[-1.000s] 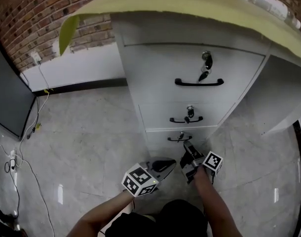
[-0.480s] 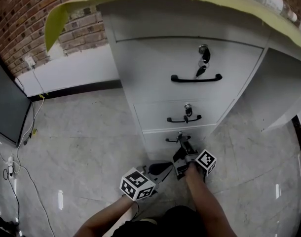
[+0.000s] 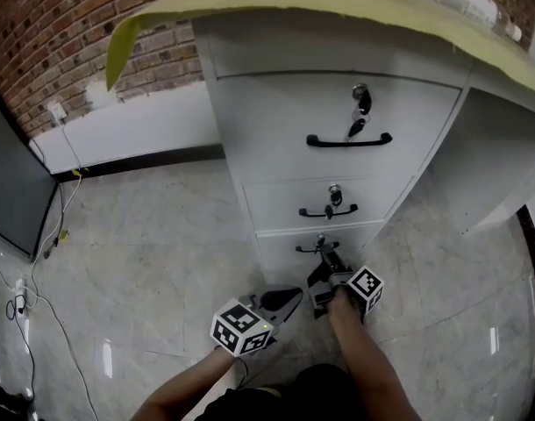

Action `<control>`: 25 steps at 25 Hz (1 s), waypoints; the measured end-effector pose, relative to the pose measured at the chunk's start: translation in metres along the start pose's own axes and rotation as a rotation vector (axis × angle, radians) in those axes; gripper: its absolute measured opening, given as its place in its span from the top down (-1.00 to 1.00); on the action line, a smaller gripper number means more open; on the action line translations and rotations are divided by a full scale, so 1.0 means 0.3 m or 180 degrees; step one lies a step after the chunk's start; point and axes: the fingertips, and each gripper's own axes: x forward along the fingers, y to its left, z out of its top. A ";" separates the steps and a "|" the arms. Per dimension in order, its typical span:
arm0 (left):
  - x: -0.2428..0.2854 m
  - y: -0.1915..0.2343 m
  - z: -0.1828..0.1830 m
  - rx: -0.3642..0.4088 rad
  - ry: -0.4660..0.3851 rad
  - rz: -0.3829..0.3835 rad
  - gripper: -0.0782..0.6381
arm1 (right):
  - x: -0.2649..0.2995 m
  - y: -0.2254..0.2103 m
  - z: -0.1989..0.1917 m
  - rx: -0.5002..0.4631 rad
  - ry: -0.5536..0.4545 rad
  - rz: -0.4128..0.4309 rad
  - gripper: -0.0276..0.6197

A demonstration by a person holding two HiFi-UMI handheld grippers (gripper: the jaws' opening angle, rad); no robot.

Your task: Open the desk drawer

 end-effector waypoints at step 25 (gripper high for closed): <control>-0.085 -0.019 0.050 -0.0175 -0.0111 0.0032 0.75 | -0.155 -0.013 -0.063 -0.0082 0.0096 -0.0053 0.84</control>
